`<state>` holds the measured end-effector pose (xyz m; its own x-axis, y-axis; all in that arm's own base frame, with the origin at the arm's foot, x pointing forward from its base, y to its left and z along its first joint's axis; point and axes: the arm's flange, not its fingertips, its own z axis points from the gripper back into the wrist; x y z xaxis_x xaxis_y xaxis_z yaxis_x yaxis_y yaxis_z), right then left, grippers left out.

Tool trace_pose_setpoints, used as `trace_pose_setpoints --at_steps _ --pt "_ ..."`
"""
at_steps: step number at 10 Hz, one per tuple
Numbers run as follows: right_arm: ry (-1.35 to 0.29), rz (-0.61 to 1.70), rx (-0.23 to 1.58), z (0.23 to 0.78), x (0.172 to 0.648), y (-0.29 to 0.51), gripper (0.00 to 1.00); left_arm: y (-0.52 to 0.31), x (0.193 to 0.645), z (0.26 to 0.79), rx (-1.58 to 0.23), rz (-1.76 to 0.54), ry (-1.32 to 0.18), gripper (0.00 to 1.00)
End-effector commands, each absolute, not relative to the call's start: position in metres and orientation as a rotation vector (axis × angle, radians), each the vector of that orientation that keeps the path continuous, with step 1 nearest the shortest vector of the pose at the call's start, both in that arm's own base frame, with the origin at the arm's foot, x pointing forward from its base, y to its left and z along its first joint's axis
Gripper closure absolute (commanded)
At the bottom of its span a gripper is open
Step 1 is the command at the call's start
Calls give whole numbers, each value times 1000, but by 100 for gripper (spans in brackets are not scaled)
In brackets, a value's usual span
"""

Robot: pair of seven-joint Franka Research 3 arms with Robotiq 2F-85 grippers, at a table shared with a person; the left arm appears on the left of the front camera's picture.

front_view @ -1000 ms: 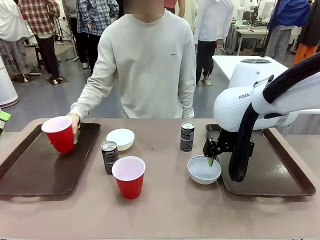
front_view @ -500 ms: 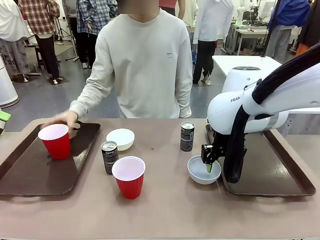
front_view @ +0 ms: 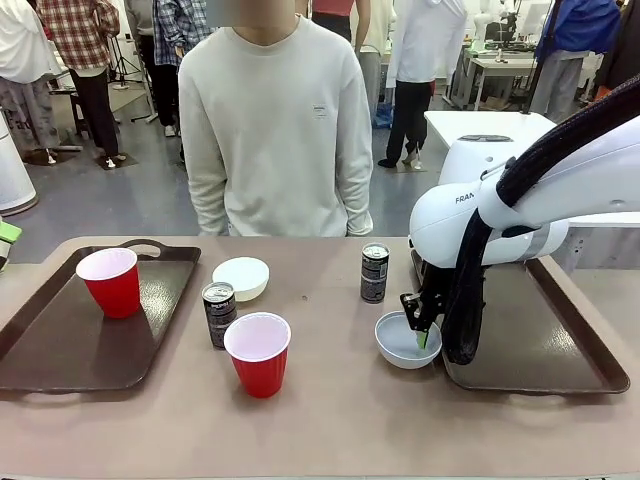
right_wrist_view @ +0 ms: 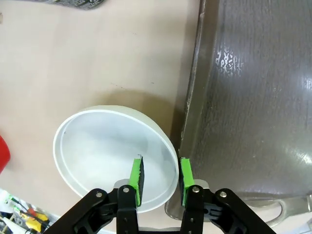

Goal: Prepare tableware on both trays.
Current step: Pick up a Picnic Bowl from the table and place it on a Handle tray.

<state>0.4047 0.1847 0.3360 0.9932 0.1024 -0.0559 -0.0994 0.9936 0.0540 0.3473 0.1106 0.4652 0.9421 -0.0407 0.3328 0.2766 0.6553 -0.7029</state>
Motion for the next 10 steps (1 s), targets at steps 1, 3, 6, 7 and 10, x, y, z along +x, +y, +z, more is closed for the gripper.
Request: trace_pose_setpoints --at_steps 1,3,6,7,10 --pt "57 123 32 339 408 189 78 112 348 465 -859 -192 -313 0" --pt "57 123 27 339 408 188 96 112 348 465 -859 -192 -313 0" --pt "57 124 20 341 407 188 100 112 348 465 -859 -192 -313 0" --pt "57 125 18 341 406 188 100 112 348 465 -859 -192 -313 0" --pt "116 196 103 399 385 177 98 112 348 465 -859 -192 -313 0"
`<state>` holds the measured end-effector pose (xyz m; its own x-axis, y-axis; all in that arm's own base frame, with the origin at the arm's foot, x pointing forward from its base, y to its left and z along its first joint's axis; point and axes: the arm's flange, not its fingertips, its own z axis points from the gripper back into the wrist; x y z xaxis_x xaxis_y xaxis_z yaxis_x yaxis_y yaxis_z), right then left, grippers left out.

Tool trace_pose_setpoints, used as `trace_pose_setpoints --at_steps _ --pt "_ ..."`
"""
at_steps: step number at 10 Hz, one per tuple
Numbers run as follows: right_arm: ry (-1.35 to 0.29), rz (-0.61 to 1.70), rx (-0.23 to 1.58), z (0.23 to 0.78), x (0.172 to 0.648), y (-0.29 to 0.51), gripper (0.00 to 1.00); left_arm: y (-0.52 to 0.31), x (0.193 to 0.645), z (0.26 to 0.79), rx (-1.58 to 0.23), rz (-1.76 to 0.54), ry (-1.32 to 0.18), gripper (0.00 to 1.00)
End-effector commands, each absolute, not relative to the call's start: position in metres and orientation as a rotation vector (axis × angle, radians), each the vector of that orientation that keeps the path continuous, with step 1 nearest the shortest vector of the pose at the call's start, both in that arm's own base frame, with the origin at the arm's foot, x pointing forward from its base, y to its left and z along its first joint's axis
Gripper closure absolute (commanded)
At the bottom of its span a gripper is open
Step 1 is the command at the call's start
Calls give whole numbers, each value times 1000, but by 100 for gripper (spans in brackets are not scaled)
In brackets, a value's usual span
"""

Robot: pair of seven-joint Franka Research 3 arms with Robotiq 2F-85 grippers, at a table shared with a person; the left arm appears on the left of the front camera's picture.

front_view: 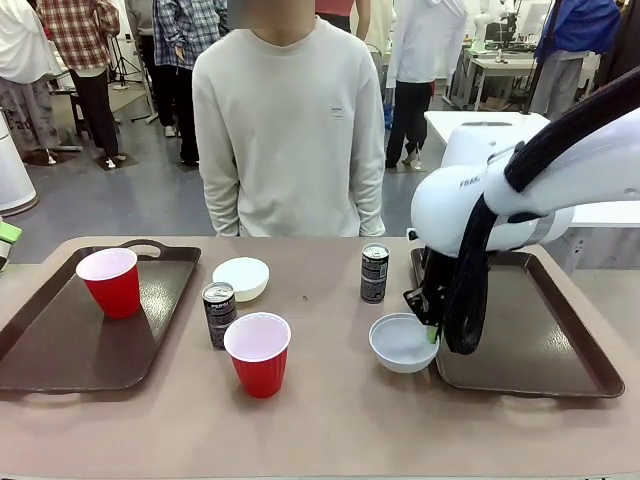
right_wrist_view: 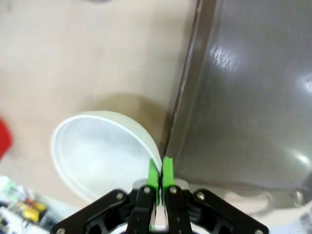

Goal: Prepare tableware on both trays.
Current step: Pick up a Picnic Bowl from the table and place it on a Handle tray.

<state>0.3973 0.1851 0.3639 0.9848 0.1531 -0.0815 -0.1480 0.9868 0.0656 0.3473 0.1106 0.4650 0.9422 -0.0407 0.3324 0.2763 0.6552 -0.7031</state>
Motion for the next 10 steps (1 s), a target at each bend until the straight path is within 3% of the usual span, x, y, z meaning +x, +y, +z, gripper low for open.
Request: trace_pose_setpoints --at_steps 1,4,5,10 --pt "97 204 116 424 377 171 98 112 348 465 -859 -192 -313 0" --pt "90 204 259 493 358 150 98 112 348 465 -859 -192 -313 0" --pt "62 199 129 464 365 161 98 112 348 465 -859 -192 -313 0" --pt "-8 263 168 497 359 117 96 112 348 465 -859 -192 -313 0"
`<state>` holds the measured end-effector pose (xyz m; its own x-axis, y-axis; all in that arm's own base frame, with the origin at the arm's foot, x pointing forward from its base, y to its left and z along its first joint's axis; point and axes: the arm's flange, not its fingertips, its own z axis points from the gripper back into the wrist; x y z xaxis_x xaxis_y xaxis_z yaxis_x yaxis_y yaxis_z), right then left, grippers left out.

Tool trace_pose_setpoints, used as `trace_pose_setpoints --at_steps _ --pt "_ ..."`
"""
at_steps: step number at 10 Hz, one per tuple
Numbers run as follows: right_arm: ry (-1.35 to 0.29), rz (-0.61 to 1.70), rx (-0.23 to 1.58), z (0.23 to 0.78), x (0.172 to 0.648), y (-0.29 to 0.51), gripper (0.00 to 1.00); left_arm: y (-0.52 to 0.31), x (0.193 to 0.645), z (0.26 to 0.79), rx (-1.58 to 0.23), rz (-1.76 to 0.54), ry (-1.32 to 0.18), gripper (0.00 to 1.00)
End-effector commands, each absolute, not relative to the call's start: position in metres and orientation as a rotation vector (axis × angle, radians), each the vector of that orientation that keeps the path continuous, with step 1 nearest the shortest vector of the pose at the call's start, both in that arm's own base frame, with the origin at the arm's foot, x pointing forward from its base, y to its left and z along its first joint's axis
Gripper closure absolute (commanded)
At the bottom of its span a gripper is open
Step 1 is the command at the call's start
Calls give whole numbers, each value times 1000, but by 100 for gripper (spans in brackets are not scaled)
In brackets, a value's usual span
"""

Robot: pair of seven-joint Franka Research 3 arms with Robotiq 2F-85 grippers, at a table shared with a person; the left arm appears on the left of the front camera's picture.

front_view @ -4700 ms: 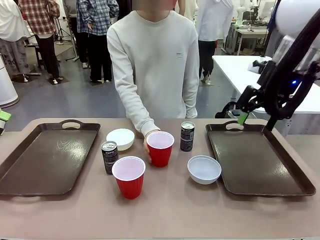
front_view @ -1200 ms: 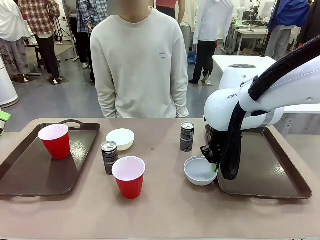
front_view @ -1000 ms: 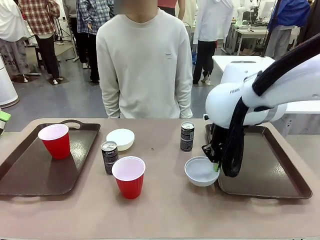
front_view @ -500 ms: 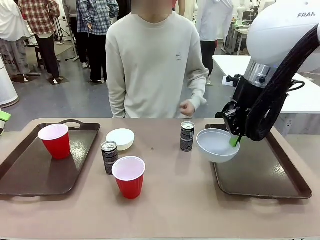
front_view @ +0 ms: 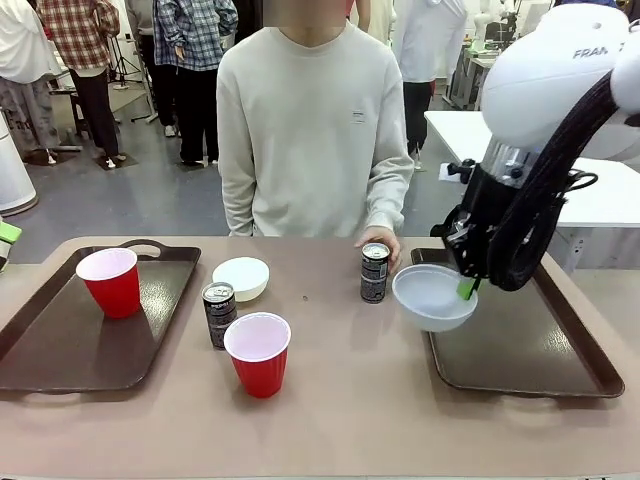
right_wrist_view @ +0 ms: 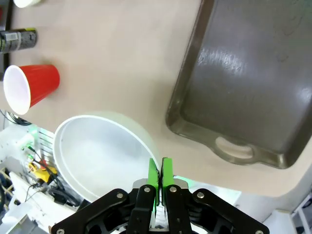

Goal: Prepare tableware on both trays.
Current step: Pick up a Picnic Bowl from the table and place it on a Handle tray.

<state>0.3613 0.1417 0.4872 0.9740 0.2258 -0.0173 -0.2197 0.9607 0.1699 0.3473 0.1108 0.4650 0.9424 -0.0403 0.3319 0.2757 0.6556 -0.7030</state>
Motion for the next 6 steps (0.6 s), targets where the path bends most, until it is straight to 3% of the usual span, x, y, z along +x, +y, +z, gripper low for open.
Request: trace_pose_setpoints --at_steps 1,6 --pt "-29 246 140 502 360 97 96 112 348 465 -859 -192 -313 0" --pt "-61 51 31 478 404 32 96 112 348 465 -859 -192 -313 0"
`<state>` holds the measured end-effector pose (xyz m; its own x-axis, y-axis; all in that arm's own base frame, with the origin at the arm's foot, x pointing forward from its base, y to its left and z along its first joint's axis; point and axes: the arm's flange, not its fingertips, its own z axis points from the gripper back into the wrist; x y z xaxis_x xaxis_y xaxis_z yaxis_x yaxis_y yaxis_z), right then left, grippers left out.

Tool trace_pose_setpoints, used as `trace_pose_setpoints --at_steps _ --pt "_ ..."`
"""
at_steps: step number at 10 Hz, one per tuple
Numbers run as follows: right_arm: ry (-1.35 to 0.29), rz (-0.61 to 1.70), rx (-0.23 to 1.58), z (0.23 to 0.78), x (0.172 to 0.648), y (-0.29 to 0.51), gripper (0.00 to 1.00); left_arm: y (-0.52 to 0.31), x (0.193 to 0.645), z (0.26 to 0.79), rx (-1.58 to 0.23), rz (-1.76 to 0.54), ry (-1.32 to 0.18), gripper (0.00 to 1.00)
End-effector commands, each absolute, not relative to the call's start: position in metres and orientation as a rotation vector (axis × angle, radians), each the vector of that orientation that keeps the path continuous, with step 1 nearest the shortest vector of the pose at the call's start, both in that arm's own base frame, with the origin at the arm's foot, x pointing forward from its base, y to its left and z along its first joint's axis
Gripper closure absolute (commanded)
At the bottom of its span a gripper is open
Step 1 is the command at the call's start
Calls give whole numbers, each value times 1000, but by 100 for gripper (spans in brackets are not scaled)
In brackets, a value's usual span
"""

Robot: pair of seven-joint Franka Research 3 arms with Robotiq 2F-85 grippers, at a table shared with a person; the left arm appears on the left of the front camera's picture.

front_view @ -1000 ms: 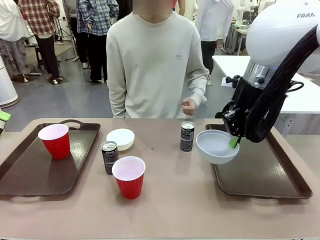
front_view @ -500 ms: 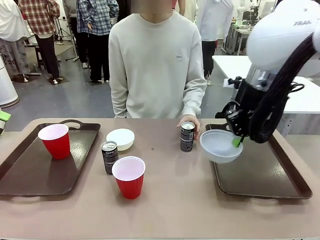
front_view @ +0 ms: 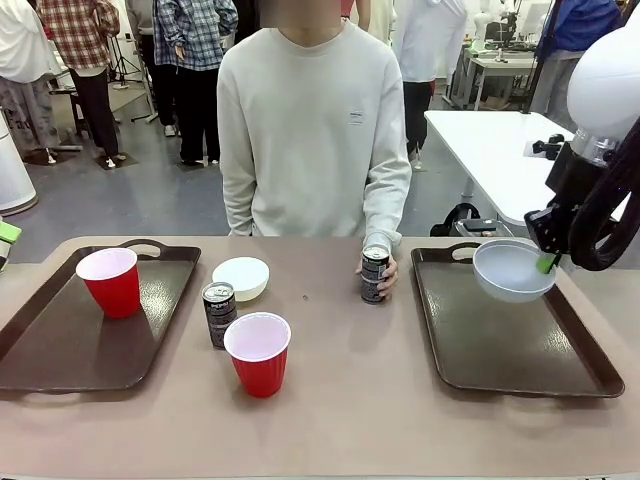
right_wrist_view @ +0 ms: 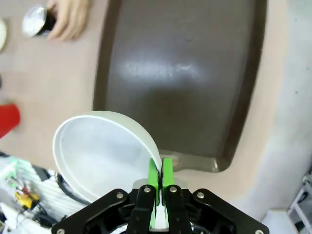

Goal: Prepare tableware on both trays.
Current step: Pick up a Picnic Bowl from the table and place it on a Handle tray.

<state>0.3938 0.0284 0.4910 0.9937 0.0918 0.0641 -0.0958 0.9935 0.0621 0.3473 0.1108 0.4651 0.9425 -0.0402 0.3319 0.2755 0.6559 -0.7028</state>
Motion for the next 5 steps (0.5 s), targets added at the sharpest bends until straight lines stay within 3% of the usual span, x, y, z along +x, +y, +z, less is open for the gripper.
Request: trace_pose_setpoints --at_steps 1,5 --pt "-86 31 22 469 413 29 96 112 348 465 -859 -192 -313 0" --pt "-66 68 56 480 404 23 96 112 348 465 -859 -192 -313 0"
